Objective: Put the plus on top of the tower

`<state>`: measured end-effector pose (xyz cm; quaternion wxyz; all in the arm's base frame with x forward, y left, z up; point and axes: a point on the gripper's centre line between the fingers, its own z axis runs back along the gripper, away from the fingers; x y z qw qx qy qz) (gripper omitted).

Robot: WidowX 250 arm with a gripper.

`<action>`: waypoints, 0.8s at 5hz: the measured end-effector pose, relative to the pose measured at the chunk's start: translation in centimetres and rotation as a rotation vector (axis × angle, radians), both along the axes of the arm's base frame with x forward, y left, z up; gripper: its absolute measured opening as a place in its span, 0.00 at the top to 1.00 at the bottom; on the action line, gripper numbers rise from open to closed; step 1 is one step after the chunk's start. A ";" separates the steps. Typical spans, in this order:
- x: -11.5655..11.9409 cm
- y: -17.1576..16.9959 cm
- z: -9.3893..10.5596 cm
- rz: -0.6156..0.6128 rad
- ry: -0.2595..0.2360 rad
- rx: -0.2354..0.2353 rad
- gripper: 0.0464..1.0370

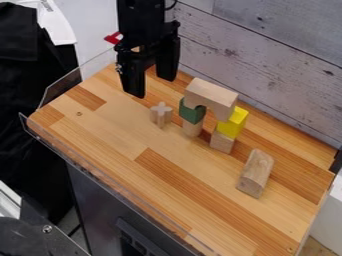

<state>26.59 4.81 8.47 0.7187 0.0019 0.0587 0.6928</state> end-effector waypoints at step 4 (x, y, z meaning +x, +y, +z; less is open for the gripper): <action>1.1 0.1 -1.5 0.083 -0.046 -0.024 0.04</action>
